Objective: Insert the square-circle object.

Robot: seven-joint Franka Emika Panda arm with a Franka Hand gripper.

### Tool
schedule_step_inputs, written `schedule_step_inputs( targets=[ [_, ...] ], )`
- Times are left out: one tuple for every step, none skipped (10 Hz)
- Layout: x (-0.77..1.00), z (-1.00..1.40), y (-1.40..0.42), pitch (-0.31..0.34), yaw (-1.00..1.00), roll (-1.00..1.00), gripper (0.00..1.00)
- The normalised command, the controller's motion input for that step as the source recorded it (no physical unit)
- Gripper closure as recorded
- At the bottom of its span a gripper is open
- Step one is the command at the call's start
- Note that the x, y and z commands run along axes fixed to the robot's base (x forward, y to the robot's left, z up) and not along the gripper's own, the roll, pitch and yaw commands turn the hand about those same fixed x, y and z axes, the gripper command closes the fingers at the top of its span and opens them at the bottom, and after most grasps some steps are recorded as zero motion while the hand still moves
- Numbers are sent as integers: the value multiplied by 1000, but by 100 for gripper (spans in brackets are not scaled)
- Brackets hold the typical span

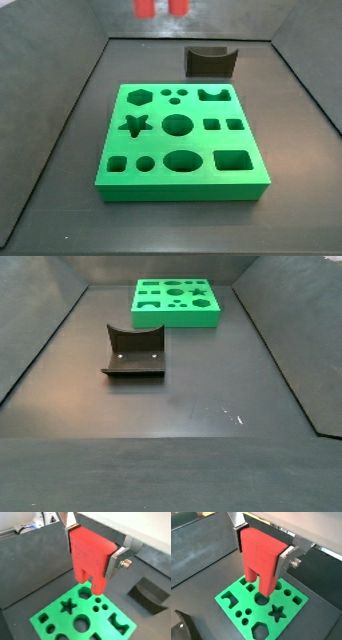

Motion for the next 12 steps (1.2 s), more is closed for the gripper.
schedule_step_inputs(
  targets=[
    [0,-1000,-1000,0,77,97,100],
    [0,-1000,-840,-9,0,140,100],
    [0,-1000,-711,-3,0,190,100],
    [9,-1000,-706,0,54,174,100],
    [34,-669,-754,106,46,299,100],
    [0,-886,-663,20,0,129,100],
    [-211,-923,-506,23,0,-60,100],
    [-231,-794,-551,51,0,-121,100],
    [-266,-634,-411,29,11,-230,100],
    [-231,-549,-237,1,54,-280,100],
    [-249,-337,-3,0,0,13,100],
    [-209,-357,0,0,-97,71,100]
  ],
)
